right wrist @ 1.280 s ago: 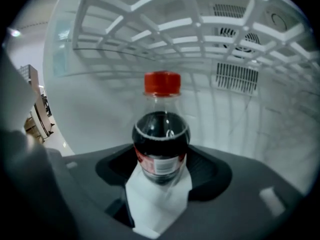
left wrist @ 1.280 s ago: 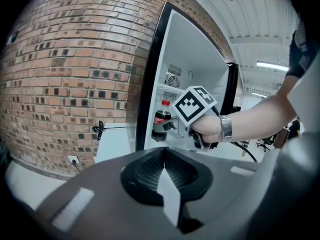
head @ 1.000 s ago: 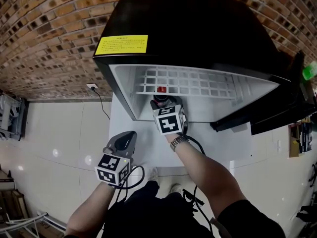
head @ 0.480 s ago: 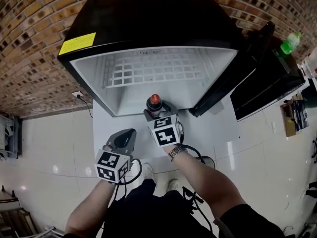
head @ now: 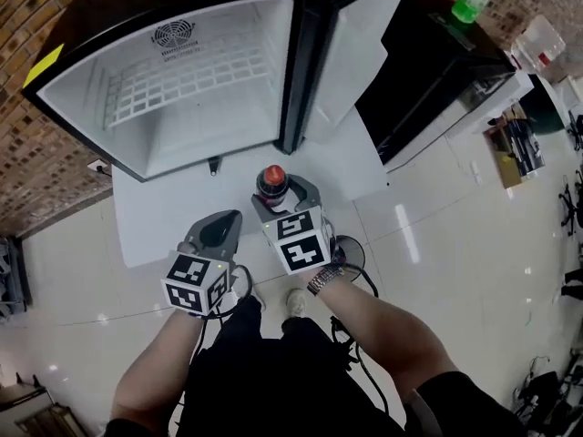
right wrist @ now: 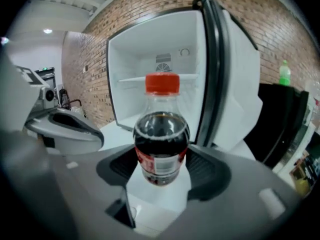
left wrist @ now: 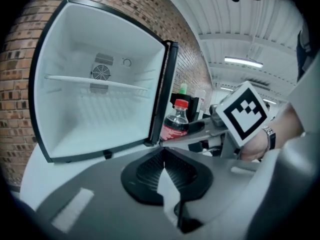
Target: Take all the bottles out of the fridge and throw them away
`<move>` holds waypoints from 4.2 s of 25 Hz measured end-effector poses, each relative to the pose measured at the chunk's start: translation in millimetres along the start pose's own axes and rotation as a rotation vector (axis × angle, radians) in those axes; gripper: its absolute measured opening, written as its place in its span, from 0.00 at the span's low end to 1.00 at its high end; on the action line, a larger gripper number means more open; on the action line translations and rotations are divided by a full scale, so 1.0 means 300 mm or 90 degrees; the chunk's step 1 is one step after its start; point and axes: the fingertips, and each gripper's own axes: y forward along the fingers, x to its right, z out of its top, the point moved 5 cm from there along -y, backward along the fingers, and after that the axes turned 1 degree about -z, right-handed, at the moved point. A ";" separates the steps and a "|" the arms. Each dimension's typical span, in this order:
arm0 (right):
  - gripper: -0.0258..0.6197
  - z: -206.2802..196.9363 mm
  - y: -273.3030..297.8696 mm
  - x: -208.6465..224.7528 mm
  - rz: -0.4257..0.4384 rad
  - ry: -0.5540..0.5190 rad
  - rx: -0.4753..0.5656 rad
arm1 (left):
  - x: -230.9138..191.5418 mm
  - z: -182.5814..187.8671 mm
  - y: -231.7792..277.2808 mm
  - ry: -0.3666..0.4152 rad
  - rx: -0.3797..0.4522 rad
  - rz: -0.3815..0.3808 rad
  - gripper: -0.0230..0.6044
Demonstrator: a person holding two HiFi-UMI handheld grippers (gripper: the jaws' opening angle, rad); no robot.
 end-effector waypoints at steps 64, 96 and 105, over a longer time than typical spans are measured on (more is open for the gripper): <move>0.50 -1.528 -0.241 0.409 -0.153 0.336 -0.312 | 0.671 -0.718 0.538 0.042 -0.299 -0.240 0.04; 0.39 -0.187 -0.378 -0.097 0.022 0.006 0.027 | 0.200 -0.069 -0.242 -0.034 0.051 0.044 0.04; 0.25 0.078 -0.422 -0.307 0.044 -0.078 0.116 | 0.082 0.061 -0.487 -0.015 0.143 0.103 0.04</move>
